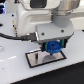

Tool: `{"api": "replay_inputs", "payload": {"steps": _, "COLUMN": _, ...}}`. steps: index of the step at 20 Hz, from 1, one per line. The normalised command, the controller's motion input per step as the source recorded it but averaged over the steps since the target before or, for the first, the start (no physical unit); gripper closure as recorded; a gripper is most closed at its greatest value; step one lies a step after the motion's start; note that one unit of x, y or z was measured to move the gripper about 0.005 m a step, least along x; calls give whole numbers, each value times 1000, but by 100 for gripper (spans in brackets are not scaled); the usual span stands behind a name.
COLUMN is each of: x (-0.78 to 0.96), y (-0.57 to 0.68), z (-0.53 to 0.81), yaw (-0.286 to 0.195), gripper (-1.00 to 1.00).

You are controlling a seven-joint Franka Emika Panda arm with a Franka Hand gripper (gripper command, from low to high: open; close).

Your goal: Insert the blue gear onto the right peg, followed by the red gear

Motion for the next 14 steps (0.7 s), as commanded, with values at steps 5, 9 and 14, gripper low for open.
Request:
{"api": "replay_inputs", "payload": {"steps": 5, "x": 111, "y": 8, "z": -48, "yaw": 0, "gripper": 100}}
{"api": "replay_inputs", "payload": {"steps": 9, "x": 148, "y": -40, "z": 24, "yaw": 0, "gripper": 100}}
{"api": "replay_inputs", "payload": {"steps": 14, "x": 118, "y": 1, "z": -212, "yaw": 0, "gripper": 100}}
